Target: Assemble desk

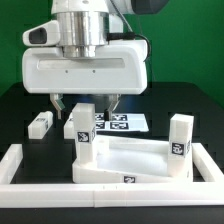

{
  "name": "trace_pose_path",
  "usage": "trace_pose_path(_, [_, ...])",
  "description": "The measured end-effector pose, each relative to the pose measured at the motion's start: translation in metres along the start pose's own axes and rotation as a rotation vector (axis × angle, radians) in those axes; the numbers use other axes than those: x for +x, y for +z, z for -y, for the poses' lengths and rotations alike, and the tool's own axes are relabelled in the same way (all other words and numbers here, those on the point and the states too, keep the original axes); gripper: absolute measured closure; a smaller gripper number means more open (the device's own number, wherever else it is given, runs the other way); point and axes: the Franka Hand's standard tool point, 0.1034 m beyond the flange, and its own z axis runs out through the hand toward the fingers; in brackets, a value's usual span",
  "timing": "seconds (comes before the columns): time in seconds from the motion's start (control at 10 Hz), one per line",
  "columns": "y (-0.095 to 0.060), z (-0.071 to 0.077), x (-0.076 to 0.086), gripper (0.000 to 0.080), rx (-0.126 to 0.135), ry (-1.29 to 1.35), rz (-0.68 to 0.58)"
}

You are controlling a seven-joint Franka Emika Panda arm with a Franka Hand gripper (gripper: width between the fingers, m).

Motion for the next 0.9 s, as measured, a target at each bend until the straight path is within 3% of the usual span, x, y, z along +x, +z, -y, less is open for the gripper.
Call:
trace_pose_path(0.1, [0.0,0.0,0.0,0.0319,0.0,0.001,0.0])
trace_pose_path(0.2, [0.001,0.0,0.0,0.0319,0.0,0.073,0.001])
trace_pose_path(0.3, [0.001,0.0,-0.001,0.0465,0.0,0.154,0.001])
trace_pose_path(0.4, [0.001,0.0,-0.001,0.0512,0.0,0.206,0.002])
trace_pose_path(0.6, [0.002,0.001,-0.001,0.0512,-0.001,0.289,0.002])
trace_pose_path(0.9, [0.005,0.016,0.004,0.0512,0.002,0.656,-0.01])
